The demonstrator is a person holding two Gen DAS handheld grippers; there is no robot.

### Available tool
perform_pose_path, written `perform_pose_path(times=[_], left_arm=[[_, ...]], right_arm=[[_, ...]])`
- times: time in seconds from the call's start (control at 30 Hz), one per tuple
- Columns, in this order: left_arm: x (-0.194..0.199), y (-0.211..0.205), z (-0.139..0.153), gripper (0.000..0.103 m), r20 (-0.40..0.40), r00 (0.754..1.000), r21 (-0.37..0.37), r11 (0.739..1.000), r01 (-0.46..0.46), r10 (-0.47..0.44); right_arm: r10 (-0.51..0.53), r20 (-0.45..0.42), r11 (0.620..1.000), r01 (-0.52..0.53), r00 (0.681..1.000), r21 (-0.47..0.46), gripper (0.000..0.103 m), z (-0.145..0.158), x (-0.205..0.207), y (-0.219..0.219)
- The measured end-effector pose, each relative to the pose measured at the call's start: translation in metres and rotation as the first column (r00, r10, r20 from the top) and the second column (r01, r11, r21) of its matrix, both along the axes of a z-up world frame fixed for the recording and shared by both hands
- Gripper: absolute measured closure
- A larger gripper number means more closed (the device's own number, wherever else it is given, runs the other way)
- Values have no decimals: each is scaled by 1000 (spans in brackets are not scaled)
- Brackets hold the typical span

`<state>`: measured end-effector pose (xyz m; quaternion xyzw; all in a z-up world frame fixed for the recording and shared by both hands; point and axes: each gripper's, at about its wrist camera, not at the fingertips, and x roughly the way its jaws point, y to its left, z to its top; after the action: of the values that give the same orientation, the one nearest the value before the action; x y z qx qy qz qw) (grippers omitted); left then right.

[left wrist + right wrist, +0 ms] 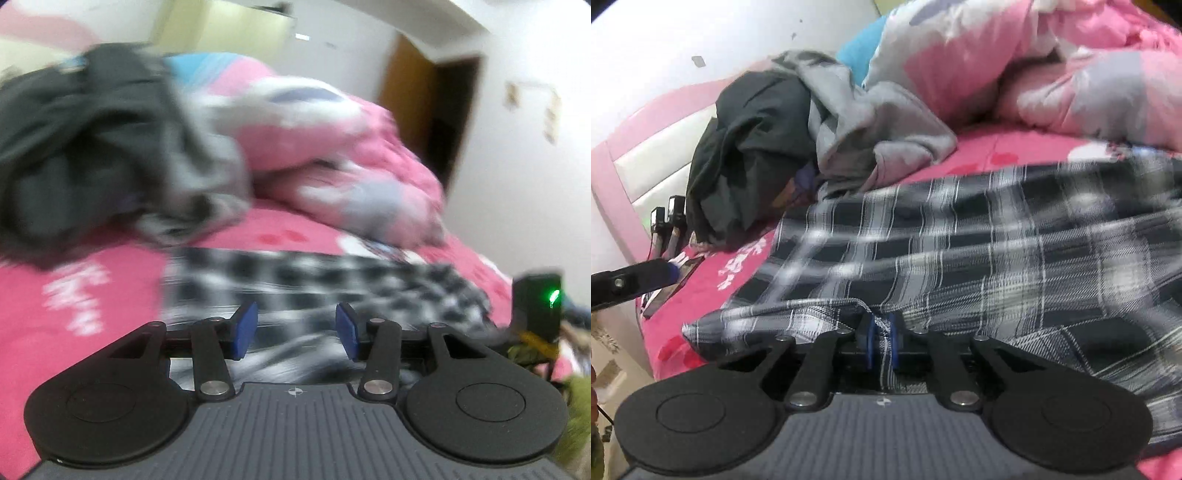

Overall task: Fold clothes
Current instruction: 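Release the pants and smooth them flat with the left tool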

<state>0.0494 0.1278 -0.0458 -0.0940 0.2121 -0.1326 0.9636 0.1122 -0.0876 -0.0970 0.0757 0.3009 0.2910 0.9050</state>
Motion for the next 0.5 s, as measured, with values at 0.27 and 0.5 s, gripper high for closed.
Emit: perform_pose_path(times=[0.27, 0.5], left_arm=[[41, -18, -50, 57, -163, 987, 7, 1000, -2, 3], [39, -15, -53, 57, -146, 989, -1, 1000, -4, 3]], right_arm=[[-254, 203, 954, 279, 946, -106, 94, 21, -24, -66], [-485, 5, 872, 483, 875, -82, 94, 2, -17, -150]])
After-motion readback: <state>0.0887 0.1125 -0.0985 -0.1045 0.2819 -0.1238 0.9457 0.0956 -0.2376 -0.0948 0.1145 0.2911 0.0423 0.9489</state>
